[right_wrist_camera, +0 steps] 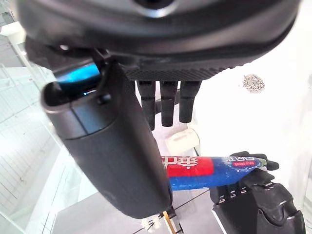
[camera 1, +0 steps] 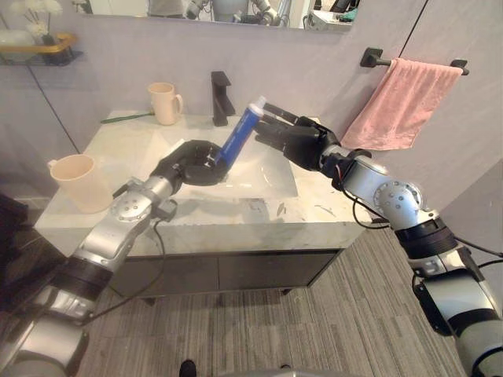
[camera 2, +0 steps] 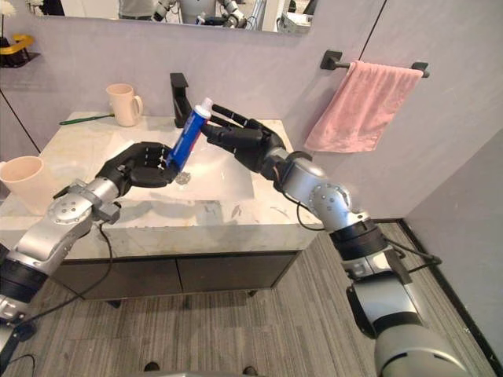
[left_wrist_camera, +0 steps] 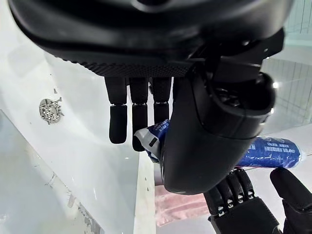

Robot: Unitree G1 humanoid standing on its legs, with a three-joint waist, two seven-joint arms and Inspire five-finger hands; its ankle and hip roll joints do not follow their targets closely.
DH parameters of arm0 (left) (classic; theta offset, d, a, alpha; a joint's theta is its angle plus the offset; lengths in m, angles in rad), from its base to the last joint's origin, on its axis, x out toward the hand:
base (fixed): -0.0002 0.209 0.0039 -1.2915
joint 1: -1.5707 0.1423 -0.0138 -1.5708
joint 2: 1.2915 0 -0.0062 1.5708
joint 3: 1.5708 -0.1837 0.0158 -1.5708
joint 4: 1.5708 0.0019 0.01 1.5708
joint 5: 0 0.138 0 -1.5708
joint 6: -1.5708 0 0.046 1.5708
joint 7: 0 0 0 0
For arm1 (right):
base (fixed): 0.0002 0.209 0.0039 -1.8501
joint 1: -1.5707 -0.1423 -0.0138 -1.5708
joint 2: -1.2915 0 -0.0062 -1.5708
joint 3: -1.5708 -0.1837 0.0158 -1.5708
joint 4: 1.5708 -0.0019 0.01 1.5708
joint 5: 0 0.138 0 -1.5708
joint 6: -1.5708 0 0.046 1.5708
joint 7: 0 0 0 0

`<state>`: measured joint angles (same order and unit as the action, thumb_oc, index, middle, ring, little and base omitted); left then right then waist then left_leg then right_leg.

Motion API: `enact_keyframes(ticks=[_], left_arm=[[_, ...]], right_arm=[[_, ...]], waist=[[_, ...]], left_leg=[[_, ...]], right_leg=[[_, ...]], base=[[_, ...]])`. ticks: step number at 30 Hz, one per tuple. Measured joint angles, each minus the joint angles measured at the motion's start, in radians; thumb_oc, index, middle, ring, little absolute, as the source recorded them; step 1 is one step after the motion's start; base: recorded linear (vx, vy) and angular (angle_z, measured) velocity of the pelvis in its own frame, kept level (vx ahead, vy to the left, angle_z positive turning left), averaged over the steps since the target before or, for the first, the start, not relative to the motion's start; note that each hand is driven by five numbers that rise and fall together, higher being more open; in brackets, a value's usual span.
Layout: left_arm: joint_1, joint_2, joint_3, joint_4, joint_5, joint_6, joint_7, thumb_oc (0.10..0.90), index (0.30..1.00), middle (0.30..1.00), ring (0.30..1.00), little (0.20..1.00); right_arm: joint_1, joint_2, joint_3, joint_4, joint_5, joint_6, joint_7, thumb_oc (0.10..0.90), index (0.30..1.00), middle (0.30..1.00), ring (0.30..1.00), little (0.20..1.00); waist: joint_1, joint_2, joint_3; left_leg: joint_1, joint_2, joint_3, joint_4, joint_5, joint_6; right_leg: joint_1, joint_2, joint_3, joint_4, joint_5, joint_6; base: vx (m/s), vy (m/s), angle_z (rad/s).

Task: Organize the bathroom.

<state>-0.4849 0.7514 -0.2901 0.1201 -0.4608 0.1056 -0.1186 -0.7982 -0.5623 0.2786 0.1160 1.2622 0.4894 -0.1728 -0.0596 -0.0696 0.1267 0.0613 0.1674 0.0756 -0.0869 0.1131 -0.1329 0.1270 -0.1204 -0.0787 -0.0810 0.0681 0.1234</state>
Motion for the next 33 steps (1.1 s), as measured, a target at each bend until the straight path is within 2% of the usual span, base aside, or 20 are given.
enact_keyframes(ticks=[3,4,5,6,33], left_arm=[[-0.001,0.0,-0.002,0.0,0.0,0.004,-0.004,0.4,0.3,0.3,0.3,0.3],[-0.009,0.0,-0.01,0.005,0.0,0.007,-0.007,0.4,0.3,0.3,0.3,0.3],[-0.012,0.0,-0.011,0.009,0.0,0.009,-0.01,0.4,0.3,0.3,0.3,0.3],[-0.017,0.0,-0.011,0.013,0.0,0.011,-0.016,0.4,0.3,0.3,0.3,0.3],[-0.035,0.001,-0.023,0.034,0.001,0.052,-0.079,0.4,0.3,0.3,0.3,0.3]], right_arm=[[0.0,0.0,0.007,0.0,0.0,0.0,0.011,0.595,0.592,0.592,0.592,0.592],[0.0,0.0,0.008,0.0,0.0,0.0,0.01,0.69,0.735,0.735,0.735,0.735],[0.0,0.0,0.008,0.0,0.0,0.0,0.01,0.729,0.794,0.794,0.794,0.794],[0.0,0.0,0.008,0.0,0.0,0.0,0.009,0.8,0.9,0.9,0.9,0.9],[0.0,0.0,0.01,0.048,0.0,0.0,-0.006,0.8,0.9,0.9,0.9,0.9]], waist=[[0.0,0.001,0.0],[0.001,0.001,0.0],[0.001,0.001,0.0],[0.002,0.001,0.0],[0.001,0.003,-0.001]], left_leg=[[0.0,0.0,-0.001,0.0,0.0,0.0],[0.0,0.0,-0.001,0.0,0.001,0.0],[0.0,0.0,-0.002,0.0,0.001,0.0],[0.0,0.0,-0.002,0.0,0.001,0.0],[0.001,0.0,-0.006,0.0,0.002,0.001]], right_leg=[[0.001,0.0,0.0,0.0,0.0,0.0],[0.001,0.0,-0.001,0.0,0.0,0.0],[0.001,0.0,-0.001,0.0,0.0,0.0],[0.002,0.0,-0.001,0.0,0.0,0.0],[0.004,0.0,-0.002,0.0,0.0,0.0]], base=[[0.0,0.0,0.0],[0.0,0.0,0.0],[0.0,0.0,0.0],[0.0,0.0,0.0],[0.0,0.0,0.0]])
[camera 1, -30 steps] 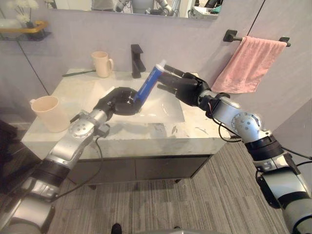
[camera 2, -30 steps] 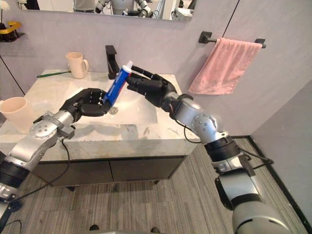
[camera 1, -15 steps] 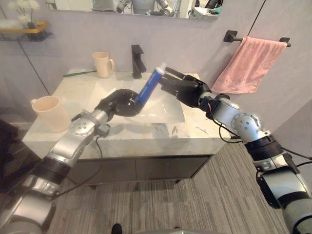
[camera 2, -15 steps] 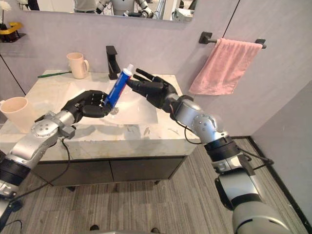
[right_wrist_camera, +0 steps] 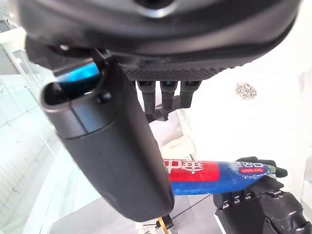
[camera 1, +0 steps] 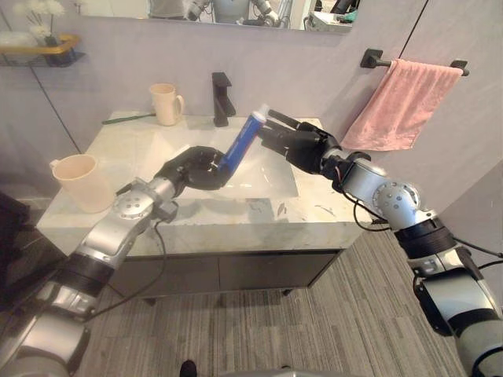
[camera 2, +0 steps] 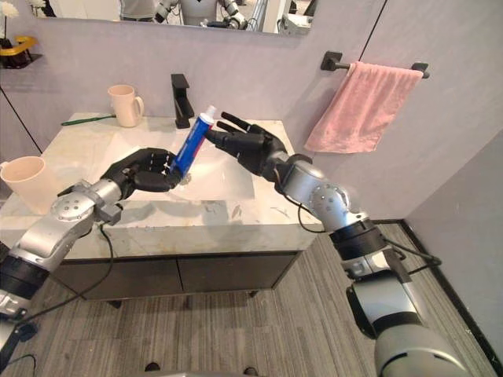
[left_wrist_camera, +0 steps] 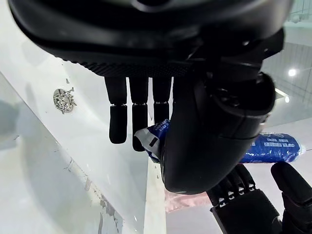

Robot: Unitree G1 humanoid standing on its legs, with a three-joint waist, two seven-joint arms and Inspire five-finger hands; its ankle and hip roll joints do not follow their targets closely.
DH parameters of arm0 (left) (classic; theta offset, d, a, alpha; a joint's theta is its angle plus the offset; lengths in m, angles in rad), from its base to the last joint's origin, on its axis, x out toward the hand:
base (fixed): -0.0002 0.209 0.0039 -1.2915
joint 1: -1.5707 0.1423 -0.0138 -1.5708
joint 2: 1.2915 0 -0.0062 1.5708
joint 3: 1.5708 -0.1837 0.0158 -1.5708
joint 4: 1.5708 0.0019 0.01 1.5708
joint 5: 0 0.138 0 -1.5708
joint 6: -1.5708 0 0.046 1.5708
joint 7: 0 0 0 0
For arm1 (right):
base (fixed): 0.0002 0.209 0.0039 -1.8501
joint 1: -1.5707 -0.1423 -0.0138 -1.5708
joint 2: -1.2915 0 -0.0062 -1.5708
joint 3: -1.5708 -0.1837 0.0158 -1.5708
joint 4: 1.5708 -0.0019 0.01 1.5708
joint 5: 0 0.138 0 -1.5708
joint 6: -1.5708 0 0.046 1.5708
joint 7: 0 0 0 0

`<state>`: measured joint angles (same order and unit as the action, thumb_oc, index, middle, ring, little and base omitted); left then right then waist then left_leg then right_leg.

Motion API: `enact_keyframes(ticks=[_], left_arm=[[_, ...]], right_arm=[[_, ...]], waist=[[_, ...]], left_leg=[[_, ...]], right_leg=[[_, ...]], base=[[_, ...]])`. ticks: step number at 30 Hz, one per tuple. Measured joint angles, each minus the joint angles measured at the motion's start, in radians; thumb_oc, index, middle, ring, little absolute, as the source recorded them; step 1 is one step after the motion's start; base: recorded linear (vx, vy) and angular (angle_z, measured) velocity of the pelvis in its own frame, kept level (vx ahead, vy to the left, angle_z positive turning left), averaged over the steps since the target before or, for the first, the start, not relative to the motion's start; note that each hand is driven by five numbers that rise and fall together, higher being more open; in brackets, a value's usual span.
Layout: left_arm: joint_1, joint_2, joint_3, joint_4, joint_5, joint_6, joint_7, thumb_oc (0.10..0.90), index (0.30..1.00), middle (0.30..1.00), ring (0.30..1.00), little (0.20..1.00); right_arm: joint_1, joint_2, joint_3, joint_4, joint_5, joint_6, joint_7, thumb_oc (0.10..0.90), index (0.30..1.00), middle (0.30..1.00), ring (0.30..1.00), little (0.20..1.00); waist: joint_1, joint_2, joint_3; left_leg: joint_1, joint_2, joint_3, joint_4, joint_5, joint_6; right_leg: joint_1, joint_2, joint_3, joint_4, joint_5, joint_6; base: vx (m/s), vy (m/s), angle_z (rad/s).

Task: Organize the bathroom.

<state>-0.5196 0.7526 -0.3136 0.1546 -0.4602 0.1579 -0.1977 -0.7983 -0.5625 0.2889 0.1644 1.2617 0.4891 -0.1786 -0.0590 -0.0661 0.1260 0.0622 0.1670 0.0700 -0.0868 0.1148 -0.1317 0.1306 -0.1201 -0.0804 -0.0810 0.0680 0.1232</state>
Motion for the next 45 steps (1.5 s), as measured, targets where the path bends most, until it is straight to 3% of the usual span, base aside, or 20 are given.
enact_keyframes(ticks=[2,3,4,8,11,15,16,17,18,19,26,36,45], left_arm=[[-0.019,0.0,-0.012,0.019,0.0,0.001,-0.011,0.4,0.3,0.3,0.3,0.3],[-0.032,0.001,-0.023,0.034,0.0,0.002,-0.016,0.4,0.3,0.3,0.3,0.3],[-0.034,0.001,-0.024,0.036,0.0,0.003,-0.017,0.4,0.3,0.3,0.3,0.3],[-0.034,0.001,-0.026,0.036,0.0,0.02,-0.023,0.4,0.3,0.3,0.3,0.3],[-0.034,0.001,-0.032,0.036,0.001,0.022,-0.025,0.4,0.3,0.3,0.3,0.3],[-0.034,0.0,-0.035,0.036,0.006,0.023,-0.026,0.4,0.3,0.3,0.3,0.3],[-0.034,0.0,-0.035,0.036,0.005,0.023,-0.033,0.444,0.366,0.366,0.366,0.366],[-0.034,0.0,-0.035,0.036,0.005,0.023,-0.033,0.444,0.366,0.366,0.366,0.366],[-0.034,0.0,-0.035,0.036,0.005,0.023,-0.033,0.648,0.672,0.672,0.672,0.672],[-0.034,0.001,-0.035,0.036,0.005,0.023,-0.032,0.8,0.9,0.9,0.9,0.9],[-0.035,-0.001,-0.035,0.036,-0.002,0.022,-0.041,0.8,0.9,0.9,0.9,0.9],[-0.035,-0.001,-0.023,0.034,-0.068,0.001,0.063,0.8,0.9,0.9,0.9,0.9],[-0.062,0.012,0.137,-0.037,-0.137,-0.09,0.21,0.8,0.9,0.9,0.9,0.9]], right_arm=[[0.0,0.0,0.0,0.004,0.0,0.0,0.0,0.8,0.9,0.9,0.9,0.9],[0.0,0.0,0.0,0.015,0.0,0.0,0.001,0.684,0.726,0.726,0.726,0.726],[0.0,0.0,0.001,0.022,0.0,0.0,0.001,0.604,0.606,0.606,0.606,0.606],[-0.001,0.0,0.016,0.023,0.0,0.0,0.002,0.469,0.404,0.404,0.404,0.404],[-0.001,0.0,0.029,0.023,0.001,0.0,0.006,0.4,0.3,0.3,0.3,0.3],[-0.001,0.009,0.03,0.023,0.001,0.0,0.003,0.4,0.3,0.3,0.3,0.3],[-0.001,0.009,0.03,0.027,-0.001,0.0,-0.001,0.4,0.3,0.3,0.3,0.3],[-0.001,0.009,0.03,0.029,-0.001,0.0,-0.001,0.4,0.3,0.3,0.3,0.3],[-0.001,0.009,0.03,0.029,-0.001,0.0,-0.001,0.408,0.312,0.312,0.312,0.312],[-0.001,0.009,0.03,0.029,-0.001,0.0,-0.002,0.409,0.314,0.314,0.314,0.314],[-0.001,0.009,0.032,0.033,-0.001,0.0,-0.003,0.433,0.349,0.349,0.349,0.349],[-0.001,0.009,0.022,0.065,-0.001,-0.004,-0.003,0.452,0.378,0.378,0.378,0.378],[-0.001,-0.007,0.003,0.072,-0.001,-0.006,-0.032,0.469,0.404,0.404,0.404,0.404]], waist=[[0.001,0.001,0.0],[0.002,0.001,-0.001],[0.001,0.002,-0.001],[-0.001,0.007,0.0],[-0.001,0.008,0.0],[0.0,0.009,0.0],[0.001,0.009,0.0],[0.001,0.009,0.0],[0.001,0.009,0.0],[0.0,0.009,0.0],[-0.001,0.009,0.0],[0.001,0.009,0.0],[0.007,0.01,0.001]], left_leg=[[0.0,0.0,-0.001,0.0,0.0,0.0],[0.0,0.0,-0.002,0.0,0.0,0.0],[0.0,0.0,-0.002,0.0,0.0,0.0],[0.001,0.0,-0.003,0.0,0.0,0.0],[0.001,0.0,-0.004,0.0,0.0,0.0],[0.001,0.0,-0.004,0.0,0.0,0.0],[0.001,0.0,-0.004,0.0,0.0,0.0],[0.001,0.0,-0.004,0.0,0.0,0.0],[0.001,0.0,-0.004,0.0,0.0,0.0],[0.001,0.0,-0.004,0.0,0.0,0.0],[0.001,0.0,-0.004,0.0,0.0,0.0],[0.001,0.0,-0.004,0.0,0.0,0.001],[0.0,0.001,-0.013,-0.001,-0.003,0.005]], right_leg=[[0.001,0.0,-0.001,0.0,0.0,0.0],[0.002,0.0,-0.001,0.0,0.0,0.0],[0.002,0.0,-0.002,0.0,0.0,0.0],[0.002,0.0,-0.001,0.0,0.0,0.0],[0.002,0.0,-0.001,0.0,0.0,0.0],[0.002,0.0,-0.002,0.0,0.0,0.0],[0.002,0.0,-0.002,0.0,0.0,0.0],[0.002,0.0,-0.002,0.0,0.0,0.0],[0.002,0.0,-0.002,0.0,0.0,0.0],[0.002,0.0,-0.002,0.0,0.0,0.0],[0.002,0.0,-0.002,0.0,0.0,0.0],[0.002,0.0,-0.003,0.0,0.0,-0.001],[0.009,0.001,-0.015,0.0,-0.003,-0.004]], base=[[0.0,0.0,0.0],[0.0,0.0,0.0],[0.0,0.0,0.0],[0.0,0.0,0.0],[0.0,0.0,0.0],[0.0,0.0,0.0],[0.0,0.0,0.0],[0.0,0.0,0.0],[0.0,0.0,0.0],[0.0,0.0,0.0],[0.0,0.0,0.0],[0.0,0.0,0.0],[0.0,-0.004,0.02]])
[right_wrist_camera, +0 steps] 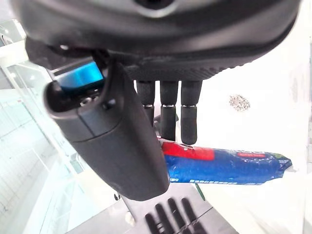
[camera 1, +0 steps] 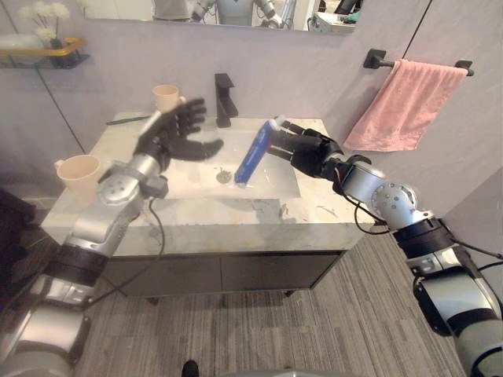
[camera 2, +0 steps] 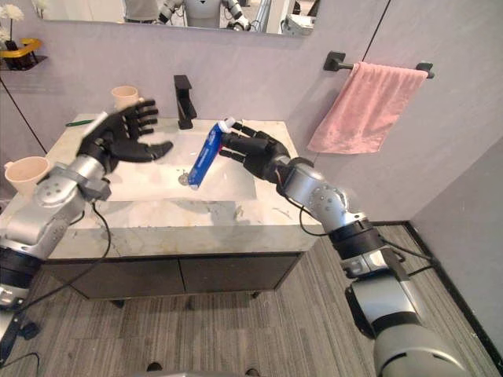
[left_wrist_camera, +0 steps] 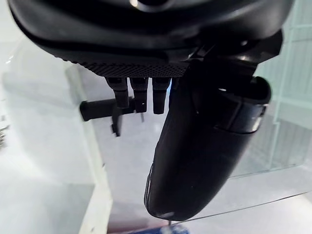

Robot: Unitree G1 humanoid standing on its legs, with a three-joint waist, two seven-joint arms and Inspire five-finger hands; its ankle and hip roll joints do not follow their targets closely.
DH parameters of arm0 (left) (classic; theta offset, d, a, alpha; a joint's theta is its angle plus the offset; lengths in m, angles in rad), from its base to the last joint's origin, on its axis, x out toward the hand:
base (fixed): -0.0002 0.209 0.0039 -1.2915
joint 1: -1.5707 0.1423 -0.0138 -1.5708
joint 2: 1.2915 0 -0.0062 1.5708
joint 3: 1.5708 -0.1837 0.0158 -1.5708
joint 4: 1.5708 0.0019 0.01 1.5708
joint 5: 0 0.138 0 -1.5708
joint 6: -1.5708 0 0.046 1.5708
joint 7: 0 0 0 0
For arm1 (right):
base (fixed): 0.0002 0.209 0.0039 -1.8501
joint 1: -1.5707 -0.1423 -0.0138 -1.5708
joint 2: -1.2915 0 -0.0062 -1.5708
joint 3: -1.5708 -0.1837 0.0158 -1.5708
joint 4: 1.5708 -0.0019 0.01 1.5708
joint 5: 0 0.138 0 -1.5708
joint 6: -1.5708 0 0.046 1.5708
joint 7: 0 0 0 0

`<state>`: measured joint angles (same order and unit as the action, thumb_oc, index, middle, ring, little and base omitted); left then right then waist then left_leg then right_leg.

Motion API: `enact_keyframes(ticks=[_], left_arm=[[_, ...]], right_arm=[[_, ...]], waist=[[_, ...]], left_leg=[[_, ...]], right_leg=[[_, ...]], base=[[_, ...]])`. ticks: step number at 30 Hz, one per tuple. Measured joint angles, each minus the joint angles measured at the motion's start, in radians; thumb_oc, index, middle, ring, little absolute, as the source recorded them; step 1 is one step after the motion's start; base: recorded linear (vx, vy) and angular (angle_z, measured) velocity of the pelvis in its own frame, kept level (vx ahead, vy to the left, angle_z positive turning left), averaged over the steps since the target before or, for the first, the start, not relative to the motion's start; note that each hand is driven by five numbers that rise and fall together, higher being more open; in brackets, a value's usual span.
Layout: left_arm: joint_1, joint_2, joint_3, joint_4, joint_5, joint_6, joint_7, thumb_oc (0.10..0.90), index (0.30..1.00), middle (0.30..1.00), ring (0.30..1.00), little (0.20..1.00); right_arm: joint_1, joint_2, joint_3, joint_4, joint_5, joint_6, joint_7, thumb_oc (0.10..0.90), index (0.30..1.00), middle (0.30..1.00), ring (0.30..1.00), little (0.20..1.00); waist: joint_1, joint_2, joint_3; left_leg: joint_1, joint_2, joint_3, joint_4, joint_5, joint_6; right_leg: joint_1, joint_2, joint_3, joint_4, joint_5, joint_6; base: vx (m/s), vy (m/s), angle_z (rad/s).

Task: Organize the bathroom.

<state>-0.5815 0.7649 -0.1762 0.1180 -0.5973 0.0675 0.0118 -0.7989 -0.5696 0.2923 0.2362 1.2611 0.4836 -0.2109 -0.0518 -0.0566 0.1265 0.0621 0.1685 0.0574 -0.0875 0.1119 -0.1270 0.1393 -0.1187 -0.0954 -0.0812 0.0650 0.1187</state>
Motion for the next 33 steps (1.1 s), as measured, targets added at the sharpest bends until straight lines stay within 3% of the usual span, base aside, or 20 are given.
enact_keyframes(ticks=[5,6,7,12,14,18,20,21,24,27,33], left_arm=[[-0.062,0.049,0.031,-0.057,-0.021,-0.059,0.051,0.8,0.9,0.9,0.9,0.9],[-0.091,0.068,0.036,-0.063,-0.019,-0.074,0.066,0.8,0.9,0.9,0.9,0.9],[-0.103,0.087,0.036,-0.07,-0.015,-0.073,0.077,0.8,0.9,0.9,0.9,0.9],[-0.19,0.199,0.053,-0.067,0.027,-0.119,0.204,0.8,0.9,0.9,0.9,0.9],[-0.194,0.213,0.086,-0.063,0.057,-0.136,0.247,0.8,0.9,0.9,0.9,0.9],[-0.168,0.22,0.24,-0.034,0.097,-0.166,0.454,0.8,0.9,0.9,0.9,0.9],[-0.043,0.192,0.385,-0.052,0.097,-0.209,0.552,0.8,0.9,0.9,0.9,0.9],[-0.018,0.181,0.413,-0.05,0.097,-0.216,0.572,0.8,0.9,0.9,0.9,0.9],[0.204,0.044,0.61,-0.071,0.082,-0.243,0.696,0.8,0.9,0.9,0.9,0.9],[0.364,-0.091,0.724,-0.069,0.045,-0.243,0.762,0.8,0.9,0.9,0.9,0.9],[0.566,-0.208,0.742,0.035,-0.013,-0.241,0.764,0.8,0.9,0.9,0.9,0.9]], right_arm=[[0.0,-0.03,-0.001,0.025,0.0,0.0,0.0,0.464,0.396,0.396,0.396,0.396],[0.0,-0.03,-0.001,0.038,0.0,0.0,-0.001,0.417,0.326,0.326,0.326,0.326],[0.0,-0.031,-0.001,0.042,0.0,0.0,0.0,0.408,0.312,0.312,0.312,0.312],[0.0,-0.046,-0.009,0.08,0.0,0.0,0.003,0.4,0.3,0.3,0.3,0.3],[0.0,-0.06,-0.009,0.084,-0.001,0.0,0.004,0.4,0.3,0.3,0.3,0.3],[0.002,-0.074,-0.041,0.084,-0.001,0.0,0.003,0.4,0.3,0.3,0.3,0.3],[0.026,-0.075,-0.089,0.057,-0.001,0.0,0.002,0.4,0.3,0.3,0.3,0.3],[0.033,-0.077,-0.099,0.052,-0.002,0.0,0.001,0.4,0.3,0.3,0.3,0.3],[0.092,-0.108,-0.14,0.001,-0.012,0.0,-0.014,0.4,0.3,0.3,0.3,0.3],[0.126,-0.135,-0.166,-0.013,-0.039,0.0,-0.028,0.4,0.3,0.3,0.3,0.3],[0.135,-0.151,-0.207,-0.013,-0.036,0.0,-0.044,0.4,0.3,0.3,0.3,0.3]], waist=[[0.008,0.0,0.0],[0.008,0.0,0.0],[0.01,0.0,0.0],[0.016,0.003,0.001],[0.02,0.004,0.001],[0.026,0.006,0.0],[0.027,0.011,-0.002],[0.03,0.012,-0.003],[0.059,0.016,-0.005],[0.09,0.013,-0.005],[0.145,0.008,-0.004]], left_leg=[[-0.001,0.0,-0.004,0.0,0.0,0.0],[-0.002,0.0,-0.006,0.0,0.0,0.0],[-0.002,0.0,-0.006,0.0,-0.001,-0.001],[-0.003,0.0,-0.008,0.0,-0.002,-0.002],[-0.004,0.0,-0.01,0.0,-0.002,-0.002],[-0.011,0.0,-0.024,0.0,0.001,-0.006],[-0.016,0.0,-0.036,0.0,-0.001,-0.004],[-0.018,0.0,-0.04,0.001,0.0,-0.005],[-0.02,0.005,-0.051,0.001,-0.002,-0.005],[-0.028,0.009,-0.065,0.0,-0.002,-0.006],[-0.054,0.016,-0.095,0.0,0.006,-0.002]], right_leg=[[0.003,0.0,-0.007,0.0,-0.001,-0.001],[0.002,0.001,-0.008,0.0,-0.002,-0.002],[0.002,0.001,-0.008,0.0,-0.002,-0.002],[0.003,0.0,-0.01,0.0,-0.003,-0.003],[0.003,0.0,-0.012,0.0,-0.003,-0.003],[0.003,0.003,-0.021,0.0,-0.006,-0.007],[0.004,0.004,-0.035,0.0,-0.009,-0.011],[0.004,0.006,-0.037,0.0,-0.01,-0.012],[0.008,0.01,-0.05,0.0,-0.015,-0.014],[0.011,0.017,-0.066,0.0,-0.018,-0.018],[0.01,0.028,-0.099,0.0,-0.023,-0.024]], base=[[0.0,-0.001,0.01],[0.0,0.0,0.0],[0.0,0.0,0.0],[0.0,0.0,0.0],[-0.01,-0.012,0.02],[-0.03,-0.027,0.07],[-0.04,-0.036,0.14],[-0.03,-0.034,0.12],[-0.04,-0.036,0.1],[-0.06,-0.029,0.15],[-0.08,-0.018,0.18]])
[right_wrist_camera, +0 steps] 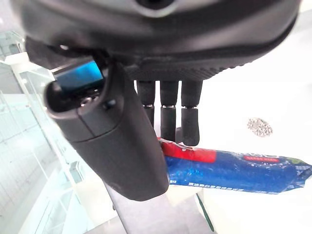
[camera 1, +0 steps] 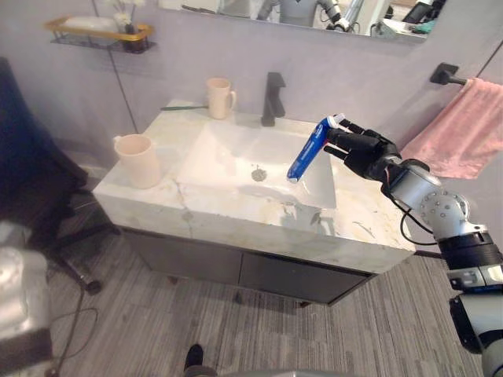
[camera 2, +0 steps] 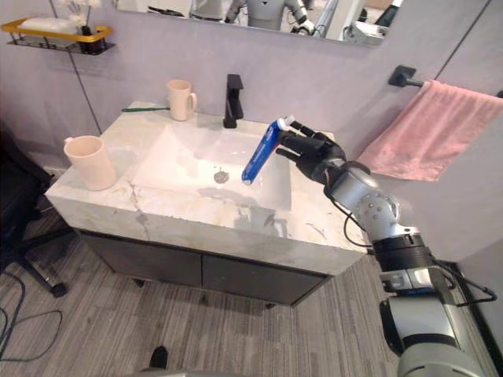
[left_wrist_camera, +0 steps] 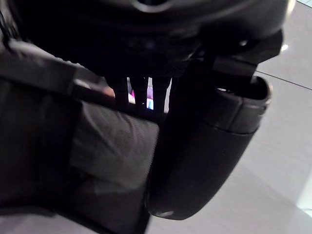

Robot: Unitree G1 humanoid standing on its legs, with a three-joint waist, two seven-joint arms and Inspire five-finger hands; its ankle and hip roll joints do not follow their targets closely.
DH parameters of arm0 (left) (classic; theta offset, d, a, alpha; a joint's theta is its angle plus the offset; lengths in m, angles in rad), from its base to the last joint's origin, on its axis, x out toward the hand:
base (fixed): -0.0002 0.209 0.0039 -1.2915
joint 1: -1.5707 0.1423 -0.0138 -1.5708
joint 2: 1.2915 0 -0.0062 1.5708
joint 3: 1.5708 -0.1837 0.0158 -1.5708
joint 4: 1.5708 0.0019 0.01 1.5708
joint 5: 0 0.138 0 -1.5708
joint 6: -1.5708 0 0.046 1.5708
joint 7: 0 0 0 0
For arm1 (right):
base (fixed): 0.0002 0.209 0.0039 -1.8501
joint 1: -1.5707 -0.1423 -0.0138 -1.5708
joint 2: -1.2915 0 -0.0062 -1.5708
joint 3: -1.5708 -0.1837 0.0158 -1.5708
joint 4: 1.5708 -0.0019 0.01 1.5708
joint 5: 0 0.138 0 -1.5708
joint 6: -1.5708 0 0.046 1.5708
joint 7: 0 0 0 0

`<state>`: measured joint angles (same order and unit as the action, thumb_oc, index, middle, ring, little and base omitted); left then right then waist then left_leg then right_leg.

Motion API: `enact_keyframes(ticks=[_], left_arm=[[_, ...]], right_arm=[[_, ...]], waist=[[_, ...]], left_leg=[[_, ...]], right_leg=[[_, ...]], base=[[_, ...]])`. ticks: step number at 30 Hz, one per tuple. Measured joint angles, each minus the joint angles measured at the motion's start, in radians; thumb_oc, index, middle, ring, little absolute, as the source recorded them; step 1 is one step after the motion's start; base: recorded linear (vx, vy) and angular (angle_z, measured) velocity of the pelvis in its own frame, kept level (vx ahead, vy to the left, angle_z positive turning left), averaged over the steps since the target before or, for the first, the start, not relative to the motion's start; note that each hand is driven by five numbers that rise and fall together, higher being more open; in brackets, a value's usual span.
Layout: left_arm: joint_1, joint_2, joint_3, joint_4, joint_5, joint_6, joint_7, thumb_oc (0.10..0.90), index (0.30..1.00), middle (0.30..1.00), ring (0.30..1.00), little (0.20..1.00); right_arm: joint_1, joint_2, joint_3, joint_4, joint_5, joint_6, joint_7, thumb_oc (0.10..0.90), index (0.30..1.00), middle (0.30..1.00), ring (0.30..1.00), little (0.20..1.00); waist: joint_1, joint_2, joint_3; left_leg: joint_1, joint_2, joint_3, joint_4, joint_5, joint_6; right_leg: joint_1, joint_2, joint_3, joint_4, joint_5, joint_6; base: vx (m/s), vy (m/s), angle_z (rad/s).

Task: Organize the bathroom.

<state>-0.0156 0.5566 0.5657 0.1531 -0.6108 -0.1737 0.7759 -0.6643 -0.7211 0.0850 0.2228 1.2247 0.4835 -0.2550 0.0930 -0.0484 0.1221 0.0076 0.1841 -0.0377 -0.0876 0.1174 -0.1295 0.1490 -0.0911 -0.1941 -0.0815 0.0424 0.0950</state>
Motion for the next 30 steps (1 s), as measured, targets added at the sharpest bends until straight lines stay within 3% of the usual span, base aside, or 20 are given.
enact_keyframes(ticks=[4,10,12,13,14,19,21,26,30], left_arm=[[0.082,-0.045,-0.01,0.174,-0.019,0.004,-0.063,0.8,0.9,0.9,0.9,0.9],[0.165,-0.111,-0.151,0.455,-0.022,0.029,-0.198,0.8,0.9,0.9,0.9,0.9],[0.183,-0.167,-0.266,0.597,-0.03,0.083,-0.315,0.8,0.9,0.9,0.9,0.9],[0.183,-0.167,-0.266,0.597,-0.03,0.083,-0.315,0.8,0.9,0.9,0.9,0.9],[0.197,-0.199,-0.352,0.694,-0.048,0.167,-0.446,0.8,0.9,0.9,0.9,0.9],[0.201,-0.25,-0.486,0.905,-0.044,0.328,-0.733,0.8,0.9,0.9,0.9,0.9],[0.189,-0.243,-0.53,0.965,-0.007,0.356,-0.797,0.8,0.9,0.9,0.9,0.9],[0.145,-0.223,-0.607,1.039,0.149,0.388,-0.876,0.8,0.9,0.9,0.9,0.9],[0.142,-0.227,-0.607,1.069,0.16,0.389,-0.886,0.8,0.9,0.9,0.9,0.9]], right_arm=[[-0.006,-0.005,0.004,-0.002,0.002,0.0,-0.013,0.4,0.3,0.3,0.3,0.3],[-0.03,-0.05,0.014,0.001,0.015,0.0,-0.014,0.4,0.3,0.3,0.3,0.3],[-0.031,-0.06,0.025,0.004,0.014,0.0,-0.006,0.4,0.3,0.3,0.3,0.3],[-0.031,-0.06,0.025,0.004,0.014,0.0,-0.006,0.4,0.3,0.3,0.3,0.3],[-0.042,-0.064,0.036,0.019,0.014,0.0,0.011,0.4,0.3,0.3,0.3,0.3],[-0.06,-0.066,0.063,0.062,-0.002,-0.011,0.103,0.4,0.3,0.3,0.3,0.3],[-0.06,-0.066,0.076,0.062,-0.003,-0.011,0.124,0.4,0.3,0.3,0.3,0.3],[-0.061,-0.066,0.118,0.062,-0.004,-0.01,0.164,0.4,0.3,0.3,0.3,0.3],[-0.062,-0.066,0.137,0.062,-0.004,-0.01,0.165,0.4,0.3,0.3,0.3,0.3]], waist=[[0.021,-0.002,0.0],[0.035,-0.002,0.001],[0.032,-0.003,0.001],[0.032,-0.003,0.001],[0.025,-0.005,0.002],[-0.014,-0.004,0.002],[-0.031,-0.001,0.005],[-0.055,0.021,0.014],[-0.06,0.029,0.017]], left_leg=[[0.0,0.002,-0.013,0.0,0.001,-0.001],[-0.004,0.001,-0.02,0.0,0.002,-0.001],[-0.005,0.002,-0.02,0.0,0.003,-0.003],[-0.005,0.002,-0.02,0.0,0.003,-0.003],[-0.006,0.001,-0.019,0.0,0.003,-0.004],[-0.007,0.007,-0.016,0.0,0.003,-0.004],[-0.006,0.007,-0.015,0.001,0.003,-0.004],[0.002,0.004,-0.014,0.001,0.003,-0.004],[0.001,0.006,-0.029,0.002,0.006,-0.009]], right_leg=[[0.007,0.005,-0.012,-0.005,-0.004,-0.003],[0.009,0.006,-0.02,-0.004,-0.009,-0.002],[0.008,0.006,-0.02,-0.001,-0.009,-0.001],[0.008,0.006,-0.02,-0.001,-0.009,-0.001],[0.006,0.008,-0.02,0.0,-0.009,-0.002],[0.004,0.009,-0.017,0.0,-0.011,-0.004],[0.006,0.009,-0.017,0.001,-0.011,-0.004],[0.014,0.014,-0.015,0.001,-0.011,-0.005],[0.027,0.027,-0.03,0.001,-0.019,-0.006]], base=[[-0.06,-0.02,0.1],[-0.05,0.0,0.05],[-0.04,0.02,0.0],[-0.07,0.034,0.0],[-0.05,0.034,-0.01],[-0.05,0.037,-0.02],[-0.02,0.011,0.0],[0.01,-0.032,0.0],[0.0,-0.029,0.1]])
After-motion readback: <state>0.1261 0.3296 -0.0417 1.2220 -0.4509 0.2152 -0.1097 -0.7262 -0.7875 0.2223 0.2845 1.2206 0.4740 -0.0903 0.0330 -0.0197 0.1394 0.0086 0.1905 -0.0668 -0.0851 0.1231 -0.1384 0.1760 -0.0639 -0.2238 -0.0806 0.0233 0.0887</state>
